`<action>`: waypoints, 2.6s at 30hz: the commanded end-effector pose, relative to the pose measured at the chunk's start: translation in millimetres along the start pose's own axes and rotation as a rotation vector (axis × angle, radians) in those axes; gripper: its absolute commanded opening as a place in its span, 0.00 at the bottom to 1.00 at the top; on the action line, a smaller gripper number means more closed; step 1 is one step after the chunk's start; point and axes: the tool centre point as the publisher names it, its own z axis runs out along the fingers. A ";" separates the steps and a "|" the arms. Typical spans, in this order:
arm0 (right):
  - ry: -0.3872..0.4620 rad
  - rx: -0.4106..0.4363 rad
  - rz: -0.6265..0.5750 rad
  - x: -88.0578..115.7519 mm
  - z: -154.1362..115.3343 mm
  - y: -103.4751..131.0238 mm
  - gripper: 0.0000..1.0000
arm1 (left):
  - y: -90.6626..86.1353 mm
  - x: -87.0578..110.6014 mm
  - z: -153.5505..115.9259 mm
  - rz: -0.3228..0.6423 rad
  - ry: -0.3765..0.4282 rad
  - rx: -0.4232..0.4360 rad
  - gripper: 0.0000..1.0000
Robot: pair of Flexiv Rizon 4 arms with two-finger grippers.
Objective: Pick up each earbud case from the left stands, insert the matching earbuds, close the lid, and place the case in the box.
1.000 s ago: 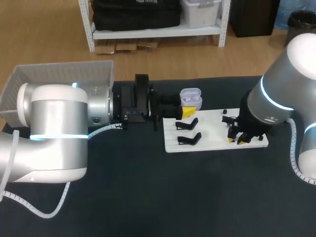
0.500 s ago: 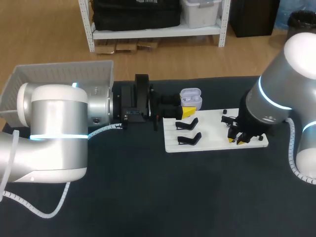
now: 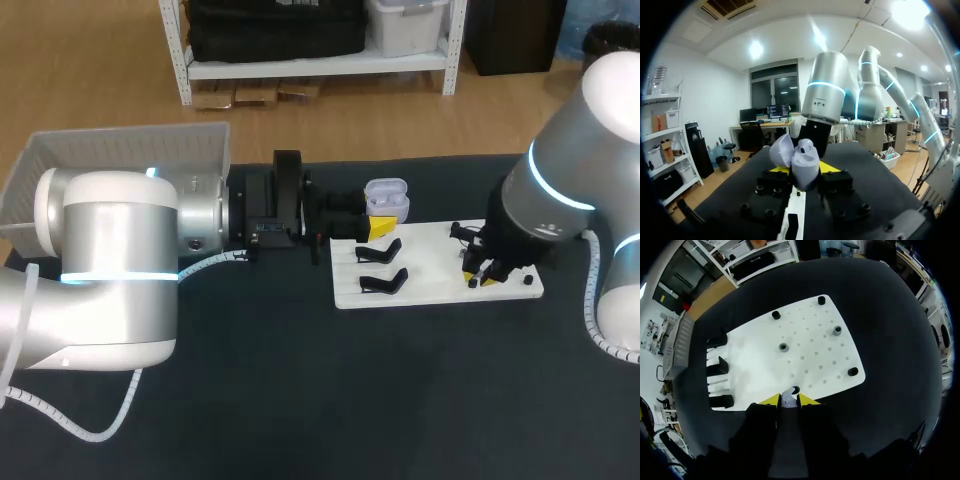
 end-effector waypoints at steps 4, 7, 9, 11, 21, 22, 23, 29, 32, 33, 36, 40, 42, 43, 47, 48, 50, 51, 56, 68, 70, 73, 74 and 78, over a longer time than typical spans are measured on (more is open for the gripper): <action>0.049 0.009 -0.009 5.1 -37.7 2.0 0.00 | -2.0 1.8 0.6 0.005 -0.009 -0.012 0.00; 0.091 0.026 -0.038 10.9 -61.3 4.7 0.00 | -2.0 1.8 0.6 0.005 -0.009 -0.012 0.00; 0.122 0.041 -0.066 16.3 -78.4 5.9 0.00 | -2.0 1.8 0.6 0.005 -0.009 -0.012 0.00; 0.147 0.035 -0.094 22.1 -96.6 7.6 0.00 | -2.0 1.8 0.6 0.005 -0.009 -0.012 0.00; 0.171 0.016 -0.214 56.0 -187.9 28.1 0.00 | -2.0 1.8 0.6 0.005 -0.009 -0.012 0.00; 0.166 0.016 -0.234 59.1 -195.2 31.6 0.00 | -2.0 1.8 0.6 0.005 -0.009 -0.012 0.00; 0.165 0.015 -0.250 62.3 -202.4 35.4 0.00 | -2.0 1.8 0.6 0.005 -0.009 -0.012 0.00; 0.138 -0.027 -0.360 74.3 -236.8 67.5 0.00 | -2.0 1.8 0.6 0.005 -0.009 -0.012 0.00; 0.138 -0.033 -0.417 80.6 -245.5 87.6 0.00 | -2.0 1.8 0.6 0.005 -0.009 -0.012 0.00; 0.140 -0.033 -0.433 82.4 -247.1 94.0 0.00 | -2.0 1.8 0.6 0.005 -0.009 -0.012 0.00; 0.141 -0.042 -0.483 83.9 -250.0 113.2 0.00 | -2.0 1.8 0.6 0.005 -0.009 -0.012 0.00; 0.161 -0.063 -0.566 81.5 -245.6 137.4 0.00 | -2.0 1.8 0.6 0.005 -0.009 -0.012 0.00; 0.162 -0.056 -0.607 77.6 -241.8 148.3 0.00 | -2.0 1.8 0.6 0.005 -0.009 -0.012 0.00; 0.165 -0.057 -0.627 75.2 -240.2 152.8 0.00 | -2.0 1.8 0.6 0.005 -0.009 -0.012 0.00; 0.169 -0.041 -0.692 65.9 -231.8 166.6 0.00 | -2.0 1.8 0.6 0.005 -0.009 -0.012 0.00; 0.170 -0.037 -0.705 64.1 -229.7 168.5 0.00 | -2.0 1.8 0.6 0.005 -0.009 -0.012 0.00; 0.170 -0.031 -0.723 59.7 -224.9 170.9 0.00 | -2.0 1.8 0.6 0.005 -0.009 -0.012 0.00; 0.169 -0.027 -0.728 57.9 -223.3 171.3 0.00 | -2.0 1.8 0.6 0.005 -0.009 -0.012 0.00; 0.146 -0.025 -0.749 51.1 -220.4 171.9 0.00 | -2.0 1.8 0.6 0.005 -0.009 -0.012 0.00; 0.045 0.004 -0.772 48.4 -188.3 165.9 0.00 | -2.0 1.8 0.6 0.005 -0.009 -0.012 0.00; 0.038 0.010 -0.781 49.3 -184.4 165.6 0.00 | -2.0 1.8 0.6 0.005 -0.009 -0.012 0.00; 0.038 0.023 -0.793 48.3 -178.1 164.6 0.00 | -2.0 1.8 0.6 0.005 -0.009 -0.012 0.00; 0.032 0.032 -0.797 47.8 -176.1 164.1 0.00 | -2.0 1.8 0.6 0.005 -0.009 -0.012 0.00; 0.037 0.031 -0.799 45.6 -172.1 162.9 0.00 | -2.0 1.8 0.6 0.005 -0.009 -0.012 0.00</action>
